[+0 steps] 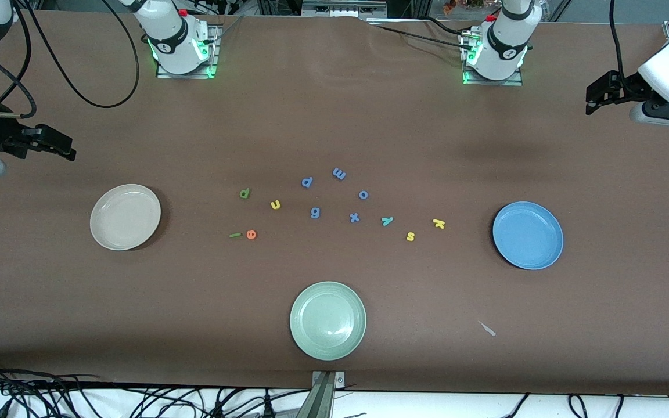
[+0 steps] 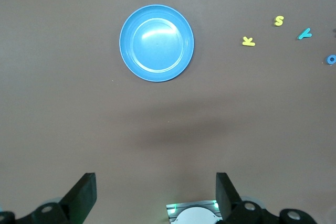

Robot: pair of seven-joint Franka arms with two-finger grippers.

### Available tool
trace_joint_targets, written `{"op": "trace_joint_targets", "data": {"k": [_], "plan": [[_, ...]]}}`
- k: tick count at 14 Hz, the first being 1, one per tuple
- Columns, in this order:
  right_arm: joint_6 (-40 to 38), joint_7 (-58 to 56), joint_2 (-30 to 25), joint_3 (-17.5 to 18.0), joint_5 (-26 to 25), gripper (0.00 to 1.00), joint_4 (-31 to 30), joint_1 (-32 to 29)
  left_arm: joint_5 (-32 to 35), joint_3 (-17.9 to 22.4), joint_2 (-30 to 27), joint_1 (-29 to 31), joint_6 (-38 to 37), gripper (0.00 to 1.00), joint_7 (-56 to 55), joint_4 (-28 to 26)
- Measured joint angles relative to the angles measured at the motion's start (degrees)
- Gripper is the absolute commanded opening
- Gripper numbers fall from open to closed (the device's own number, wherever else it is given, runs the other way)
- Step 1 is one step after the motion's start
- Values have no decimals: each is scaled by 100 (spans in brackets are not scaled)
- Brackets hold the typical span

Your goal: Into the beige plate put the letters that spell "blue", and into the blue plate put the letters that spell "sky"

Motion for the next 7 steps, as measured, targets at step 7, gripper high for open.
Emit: {"op": "trace_joint_targets", "data": {"k": [7], "plan": [[-2, 0, 0, 0, 0, 100, -1, 0, -112, 0, -141, -1, 574, 100, 0, -162]]}}
